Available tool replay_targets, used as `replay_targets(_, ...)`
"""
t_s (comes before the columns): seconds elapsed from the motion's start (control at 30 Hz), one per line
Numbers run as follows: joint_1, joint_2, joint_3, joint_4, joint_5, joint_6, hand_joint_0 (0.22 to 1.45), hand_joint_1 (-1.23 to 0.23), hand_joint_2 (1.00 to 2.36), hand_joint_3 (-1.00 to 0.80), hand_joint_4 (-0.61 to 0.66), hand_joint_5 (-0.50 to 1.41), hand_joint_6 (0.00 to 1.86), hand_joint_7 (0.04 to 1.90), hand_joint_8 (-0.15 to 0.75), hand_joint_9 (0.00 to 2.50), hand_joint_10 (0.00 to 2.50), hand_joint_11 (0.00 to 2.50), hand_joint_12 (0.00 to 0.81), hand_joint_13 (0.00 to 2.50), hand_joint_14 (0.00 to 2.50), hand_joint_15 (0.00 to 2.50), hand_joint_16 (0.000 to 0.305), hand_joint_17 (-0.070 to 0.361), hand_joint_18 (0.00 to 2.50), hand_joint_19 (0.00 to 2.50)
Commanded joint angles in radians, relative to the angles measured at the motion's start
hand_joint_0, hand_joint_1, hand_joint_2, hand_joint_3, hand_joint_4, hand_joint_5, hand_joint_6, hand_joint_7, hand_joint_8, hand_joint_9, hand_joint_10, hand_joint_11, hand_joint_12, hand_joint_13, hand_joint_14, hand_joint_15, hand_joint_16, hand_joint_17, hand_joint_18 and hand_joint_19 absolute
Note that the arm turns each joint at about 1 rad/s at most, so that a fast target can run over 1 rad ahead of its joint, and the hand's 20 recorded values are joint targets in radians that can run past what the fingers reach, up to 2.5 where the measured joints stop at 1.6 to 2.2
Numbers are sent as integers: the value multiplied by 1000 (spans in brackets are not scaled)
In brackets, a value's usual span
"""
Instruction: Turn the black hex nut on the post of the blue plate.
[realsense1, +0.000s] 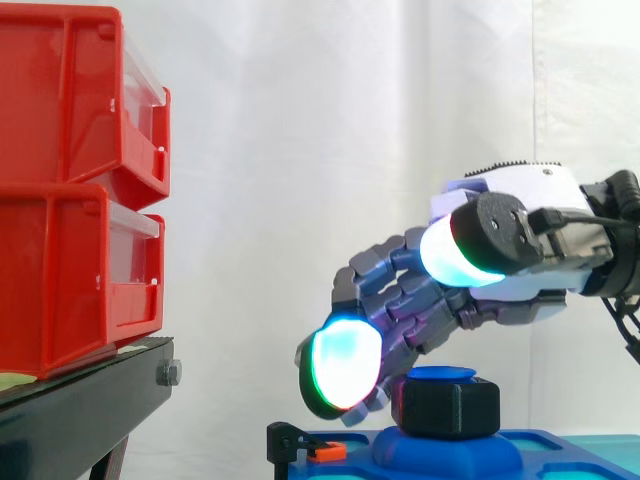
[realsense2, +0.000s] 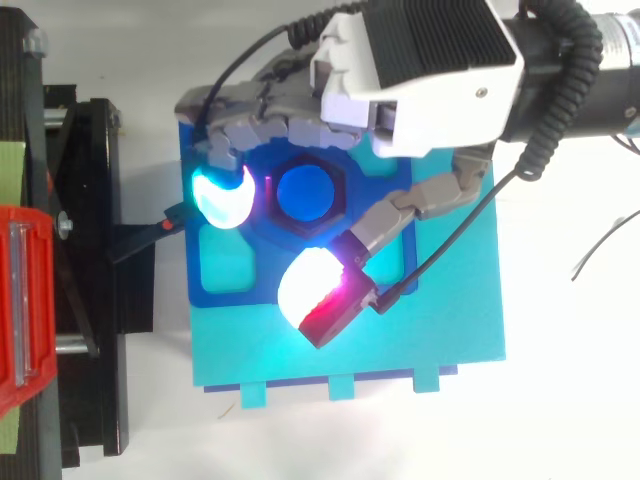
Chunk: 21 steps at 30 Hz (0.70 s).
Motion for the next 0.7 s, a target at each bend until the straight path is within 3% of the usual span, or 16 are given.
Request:
replay_targets(0.0,3,0,-14,7,2,4,462,-387,1000,-500,448,-252,504,1026,478,337,3,115,598,522,5,518,72,162,490,401)
replay_targets(0.67,0,0,-14,0,2,6,465,-375,1000,-500,473,-254,504,1018,481,341,3,134,599,519,5,529,71,161,489,417)
